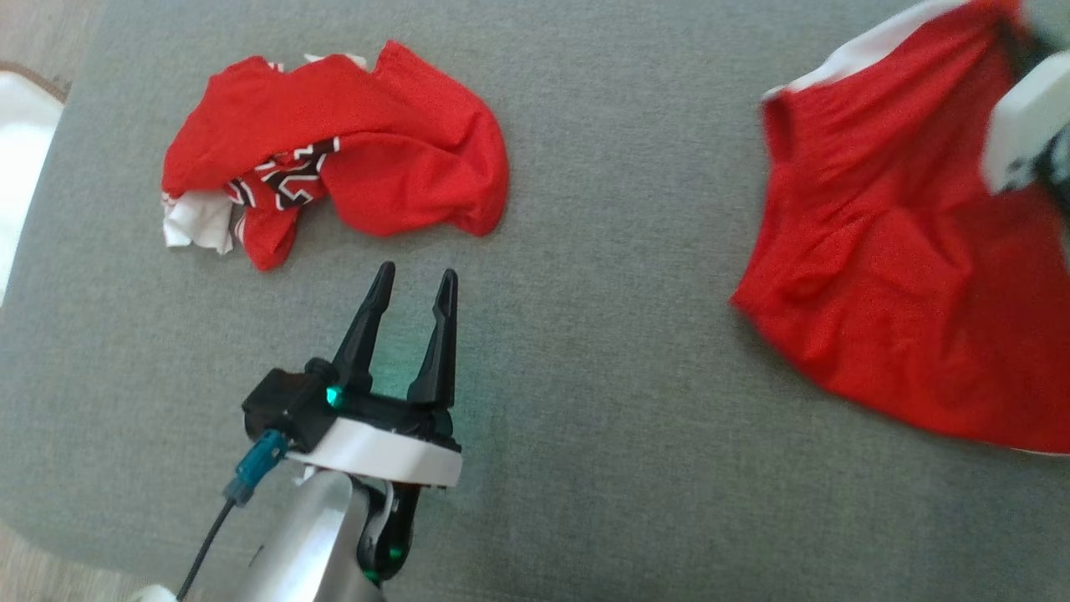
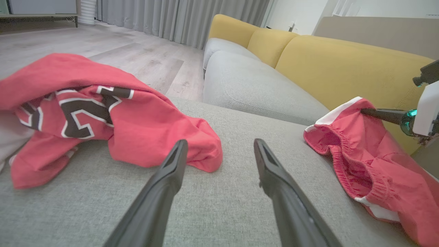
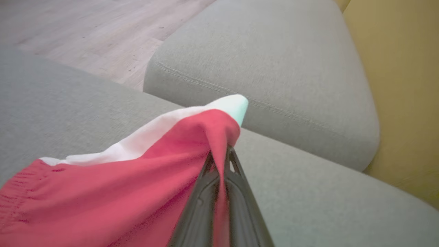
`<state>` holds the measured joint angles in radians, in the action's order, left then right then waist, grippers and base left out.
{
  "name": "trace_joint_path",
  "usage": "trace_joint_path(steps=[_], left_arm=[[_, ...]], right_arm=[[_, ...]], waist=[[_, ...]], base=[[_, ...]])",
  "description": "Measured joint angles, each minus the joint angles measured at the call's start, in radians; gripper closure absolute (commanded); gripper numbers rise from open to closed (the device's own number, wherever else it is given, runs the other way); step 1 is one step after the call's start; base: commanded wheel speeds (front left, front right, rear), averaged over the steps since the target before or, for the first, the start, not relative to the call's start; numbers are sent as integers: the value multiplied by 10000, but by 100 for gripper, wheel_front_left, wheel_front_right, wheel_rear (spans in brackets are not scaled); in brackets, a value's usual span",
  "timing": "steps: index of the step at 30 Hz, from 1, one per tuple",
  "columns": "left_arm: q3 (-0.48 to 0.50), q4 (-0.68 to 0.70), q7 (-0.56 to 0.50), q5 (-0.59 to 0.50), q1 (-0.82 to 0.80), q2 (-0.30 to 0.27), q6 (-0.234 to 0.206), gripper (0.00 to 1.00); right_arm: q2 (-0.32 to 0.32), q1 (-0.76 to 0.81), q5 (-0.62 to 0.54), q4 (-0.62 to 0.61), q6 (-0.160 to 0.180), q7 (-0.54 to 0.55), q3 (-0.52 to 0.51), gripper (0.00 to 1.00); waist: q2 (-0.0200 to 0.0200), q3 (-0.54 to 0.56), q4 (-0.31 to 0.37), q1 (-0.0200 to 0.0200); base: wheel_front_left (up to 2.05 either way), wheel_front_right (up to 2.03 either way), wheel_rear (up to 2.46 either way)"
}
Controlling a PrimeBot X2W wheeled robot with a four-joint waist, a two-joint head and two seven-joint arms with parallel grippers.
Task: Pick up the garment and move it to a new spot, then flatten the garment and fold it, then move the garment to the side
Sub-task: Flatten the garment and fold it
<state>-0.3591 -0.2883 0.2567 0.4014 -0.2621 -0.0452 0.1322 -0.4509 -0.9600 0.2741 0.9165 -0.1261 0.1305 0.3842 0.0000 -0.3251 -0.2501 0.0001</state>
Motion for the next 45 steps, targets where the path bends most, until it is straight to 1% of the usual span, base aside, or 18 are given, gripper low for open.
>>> trace_joint_path(steps=[5, 6, 7, 8, 11, 14, 18, 22, 26, 27, 28, 30, 31, 36, 39, 42, 45], left_arm=[[-117, 17, 0, 146, -227, 4, 0, 0], [-144, 19, 0, 165, -256, 4, 0, 0], [-182, 19, 0, 211, -279, 4, 0, 0], [-217, 19, 0, 211, -294, 4, 0, 0], [-232, 17, 0, 213, -299, 8, -2, 0], [-201, 15, 0, 211, -299, 10, -10, 0], [82, 13, 0, 194, -294, 17, -19, 0], [385, 27, 0, 6, -244, 23, -17, 0], [516, 46, 0, -90, -137, 27, -17, 0], [516, 46, 0, -90, -137, 27, -17, 0], [669, 73, 0, -128, -66, 23, -17, 0], [713, 92, 0, -128, 104, 23, -17, 0], [713, 92, 0, -128, 104, 23, -17, 0], [773, 84, 0, -128, 595, 17, -17, 0], [811, 88, 0, -130, 712, 17, -17, 0], [959, 123, 0, -151, 765, 15, -17, 0], [959, 130, 0, -157, 858, 15, -15, 0]], right_arm=[[-541, -1019, -1081, 734, 0, -872, 92, 100], [-616, -1184, -1313, 903, 0, -1022, 96, 89], [-656, -1323, -1534, 1089, 0, -1197, 86, 2], [-652, -1429, -1685, 1300, 0, -1335, 12, 0], [-554, -1554, -2098, 1870, 0, -1586, -111, 0], [-265, -1552, -2391, 2295, 0, -2056, -518, 0], [426, -1502, -2452, 2579, 0, -2796, -1081, 0], [1034, -1223, -2474, 2405, 0, -3538, -1461, 0], [1607, -427, -2217, 1626, 0, -3783, -1737, 0], [1607, -427, -2217, 1626, 0, -3783, -1737, 0], [1894, 173, -2086, 846, 0, -3785, -1795, 0], [2205, 950, -1841, -215, 0, -3789, -1931, 0], [2205, 950, -1841, -215, 0, -3789, -1931, 0], [2865, 3435, -1419, -2581, 0, -3814, -2134, 0], [3273, 4985, -1106, -3559, 0, -3814, -2236, 0], [3492, 6099, -869, -4057, 0, -3814, -1908, 0], [3521, 6565, -704, -4157, 0, -3810, -1436, 0]], waist=[[0, -215, -235, 0], [0, -260, -282, 0], [0, -305, -329, 0], [0, -340, -368, 0], [0, -369, -398, 1], [0, -301, -284, 0], [0, -90, 3, -1], [0, 175, 422, -1], [0, 529, 849, -1], [0, 529, 849, -1], [0, 739, 1046, -1], [0, 958, 1228, -2], [0, 958, 1228, -2], [0, 1511, 1585, -3], [1, 1777, 1717, -3], [1, 1898, 1789, -4], [0, 1881, 1733, -2]], base=[[0, 0, 0], [0, 0, 0], [0, 0, 0], [0, 0, 0], [0, 0, 0], [0, 0, 0], [0, 0, 0], [0, 0, 0], [0, 0, 0], [0, 0, 0], [0, 0, 0], [0, 0, 0], [0, 0, 0], [0, 0, 0], [0, 0, 0], [0, 0, 0], [0, 0, 0]])
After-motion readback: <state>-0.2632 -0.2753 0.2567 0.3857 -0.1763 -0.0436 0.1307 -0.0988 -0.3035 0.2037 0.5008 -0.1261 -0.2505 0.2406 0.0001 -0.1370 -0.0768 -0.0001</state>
